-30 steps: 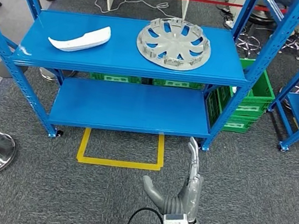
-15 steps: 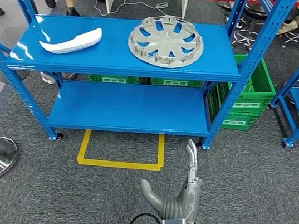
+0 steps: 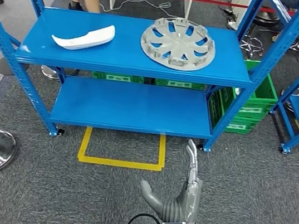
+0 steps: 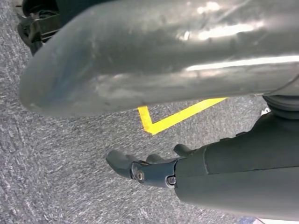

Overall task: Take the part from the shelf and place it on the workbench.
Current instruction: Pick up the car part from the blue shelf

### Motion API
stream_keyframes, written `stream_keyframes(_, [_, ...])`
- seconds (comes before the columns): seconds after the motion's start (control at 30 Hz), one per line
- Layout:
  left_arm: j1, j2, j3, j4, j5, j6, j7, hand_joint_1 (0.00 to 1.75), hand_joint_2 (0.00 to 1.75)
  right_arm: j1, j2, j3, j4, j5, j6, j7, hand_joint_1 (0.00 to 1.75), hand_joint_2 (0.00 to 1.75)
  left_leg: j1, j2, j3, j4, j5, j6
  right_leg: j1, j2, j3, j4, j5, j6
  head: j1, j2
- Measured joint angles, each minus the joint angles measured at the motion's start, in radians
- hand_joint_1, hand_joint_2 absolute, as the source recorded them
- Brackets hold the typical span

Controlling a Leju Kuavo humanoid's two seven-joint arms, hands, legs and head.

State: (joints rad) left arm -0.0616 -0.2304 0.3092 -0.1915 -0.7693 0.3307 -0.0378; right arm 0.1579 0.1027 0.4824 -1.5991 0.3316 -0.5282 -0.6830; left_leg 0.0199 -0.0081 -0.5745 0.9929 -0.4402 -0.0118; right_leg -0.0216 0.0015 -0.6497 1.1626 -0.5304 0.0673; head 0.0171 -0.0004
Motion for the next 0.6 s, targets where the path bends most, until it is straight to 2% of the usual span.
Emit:
stream_keyframes(0.03, [0.000,0.000,0.000,0.000,-0.001,0.000,0.000,0.00,0.00,0.000,-0.002,0.003,0.000,-0.008,-0.001,0.003,0.00,0.87,-0.002,0.000,0.000,0.000,-0.001,0.003,0.002,0.000,-0.033,0.070,-0.031,0.000,0.001,0.000])
stream_keyframes(0.07, [0.000,0.000,0.001,0.000,-0.002,0.000,0.000,0.00,0.00,0.000,-0.004,0.005,-0.001,-0.016,-0.002,0.006,0.00,0.44,-0.005,0.000,0.000,0.000,-0.001,0.005,0.002,0.001,-0.061,0.127,-0.050,-0.001,0.001,0.000])
stream_keyframes(0.1, [0.001,0.000,0.001,0.000,-0.001,0.001,0.000,0.00,0.00,0.000,-0.005,0.008,-0.002,-0.022,-0.007,0.012,0.00,0.00,-0.007,-0.001,0.001,0.001,-0.002,0.006,0.003,0.001,-0.073,0.151,-0.050,-0.003,0.001,0.000])
stream_keyframes(0.13, [0.001,0.000,0.002,0.000,-0.001,0.003,0.000,0.00,0.00,0.000,-0.006,0.010,-0.003,-0.026,-0.015,0.018,0.00,0.00,-0.008,-0.002,0.003,0.001,-0.003,0.006,0.003,0.001,-0.067,0.136,-0.031,-0.005,0.001,0.000])
stream_keyframes(0.2, [0.001,-0.002,0.003,0.000,0.002,0.008,0.000,0.00,0.00,-0.003,-0.006,0.013,-0.008,-0.025,-0.037,0.031,0.00,0.00,-0.010,-0.006,0.008,0.001,-0.005,0.004,0.003,0.001,-0.005,0.013,0.035,-0.010,0.002,0.000])
stream_keyframes(0.27, [0.001,-0.003,0.005,0.000,0.002,0.011,0.000,0.00,0.00,-0.008,-0.006,0.017,-0.009,-0.022,-0.052,0.039,0.00,0.00,-0.013,-0.009,0.009,0.004,-0.008,-0.004,0.004,0.003,0.051,-0.097,0.072,-0.015,0.001,0.000])
stream_keyframes(0.3, [0.001,-0.003,0.006,0.000,0.003,0.012,0.000,0.00,0.00,-0.010,-0.006,0.019,-0.010,-0.018,-0.058,0.042,0.00,0.00,-0.015,-0.010,0.008,0.004,-0.007,-0.010,0.006,0.005,0.061,-0.118,0.074,-0.018,0.001,0.000])
stream_keyframes(0.37, [0.000,-0.003,0.008,0.000,0.003,0.013,0.000,0.00,0.00,-0.013,-0.006,0.025,-0.011,-0.002,-0.076,0.047,0.00,0.00,-0.013,-0.010,0.007,0.001,-0.005,-0.021,0.009,0.007,0.060,-0.123,0.076,-0.029,0.000,0.000])
stream_keyframes(0.43, [-0.001,-0.004,0.012,0.000,0.004,0.014,-0.001,0.00,0.00,-0.021,-0.006,0.034,-0.013,0.011,-0.087,0.056,0.00,0.00,-0.011,-0.008,0.002,0.013,-0.017,-0.031,0.007,0.006,0.060,-0.126,0.079,-0.040,-0.001,0.000])
stream_keyframes(0.47, [-0.001,-0.004,0.015,0.000,0.002,0.014,-0.002,0.00,0.00,-0.028,-0.007,0.042,-0.014,0.013,-0.083,0.060,0.00,0.00,-0.011,-0.007,-0.014,0.046,-0.039,-0.035,0.005,0.005,0.061,-0.128,0.081,-0.045,-0.003,0.000])
stream_keyframes(0.57, [-0.001,-0.003,0.022,0.000,-0.005,0.008,-0.022,0.00,0.00,-0.049,-0.016,0.072,-0.019,0.033,-0.071,0.051,0.00,0.00,-0.010,-0.005,-0.107,0.236,-0.126,-0.043,0.006,0.003,0.059,-0.128,0.081,-0.052,-0.006,0.000])
stream_keyframes(0.6, [0.000,-0.003,0.023,0.000,-0.007,0.004,-0.033,0.00,0.00,-0.055,-0.021,0.081,-0.022,0.045,-0.072,0.044,0.00,0.00,-0.010,-0.005,-0.126,0.273,-0.132,-0.043,0.006,0.002,0.059,-0.128,0.081,-0.053,-0.007,0.000])
